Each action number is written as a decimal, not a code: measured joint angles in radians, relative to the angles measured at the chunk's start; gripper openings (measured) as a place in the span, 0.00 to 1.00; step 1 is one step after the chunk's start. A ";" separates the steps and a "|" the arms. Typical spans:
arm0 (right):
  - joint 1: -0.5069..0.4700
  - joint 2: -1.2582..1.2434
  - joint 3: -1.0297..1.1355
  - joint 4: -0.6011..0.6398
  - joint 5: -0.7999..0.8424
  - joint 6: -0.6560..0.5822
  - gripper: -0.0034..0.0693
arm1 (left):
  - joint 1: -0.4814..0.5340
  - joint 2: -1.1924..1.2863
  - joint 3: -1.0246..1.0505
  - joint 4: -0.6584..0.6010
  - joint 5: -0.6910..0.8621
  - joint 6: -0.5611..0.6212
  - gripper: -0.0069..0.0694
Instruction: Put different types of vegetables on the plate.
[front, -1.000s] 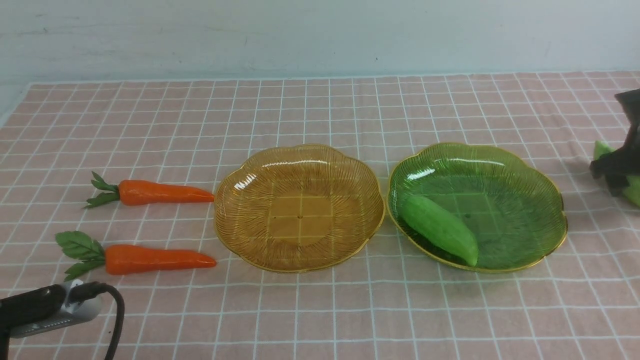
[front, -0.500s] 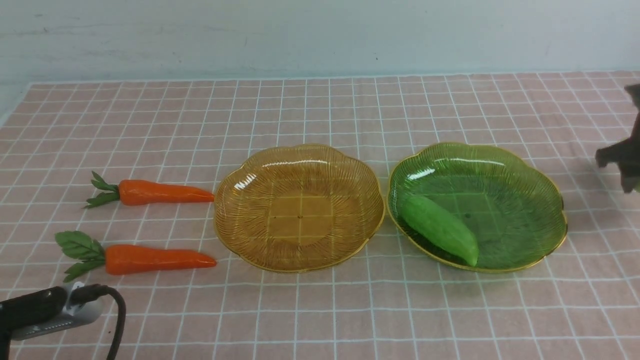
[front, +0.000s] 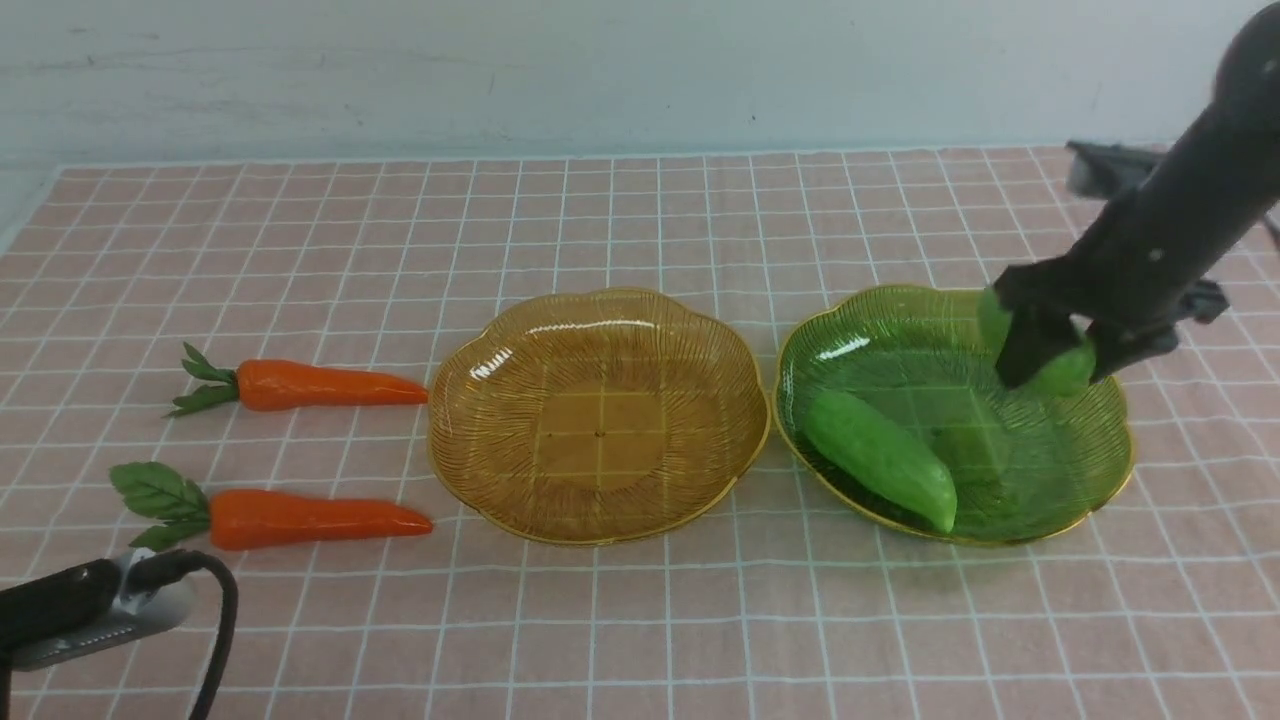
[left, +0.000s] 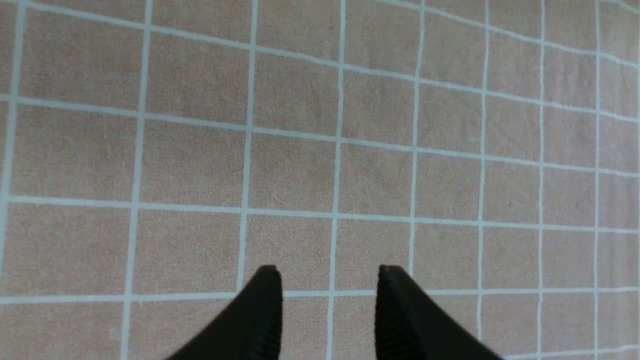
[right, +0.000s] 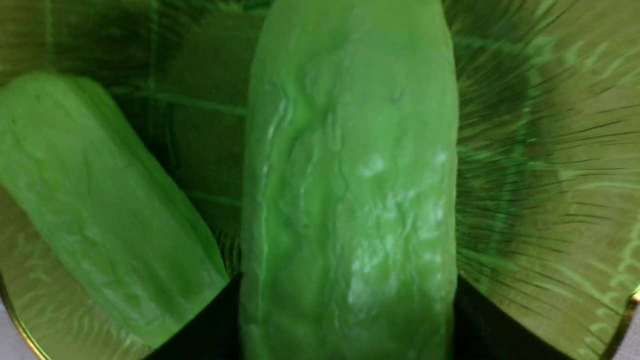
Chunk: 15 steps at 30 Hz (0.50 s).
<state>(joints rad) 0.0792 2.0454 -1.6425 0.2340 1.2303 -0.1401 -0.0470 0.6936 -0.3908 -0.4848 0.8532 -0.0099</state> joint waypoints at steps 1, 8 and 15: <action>0.018 0.000 0.004 -0.021 0.000 0.004 0.60 | 0.000 0.000 0.000 0.004 -0.007 -0.008 0.42; 0.110 0.003 0.011 -0.178 -0.001 0.159 0.92 | 0.000 0.070 -0.036 0.038 -0.046 -0.036 0.63; 0.133 -0.070 0.054 -0.171 -0.004 0.202 0.99 | 0.000 0.227 -0.145 0.094 -0.084 -0.084 0.68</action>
<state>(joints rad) 0.2126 1.9751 -1.5886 0.0626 1.2261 0.0616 -0.0470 0.9203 -0.5361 -0.3912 0.7691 -0.0937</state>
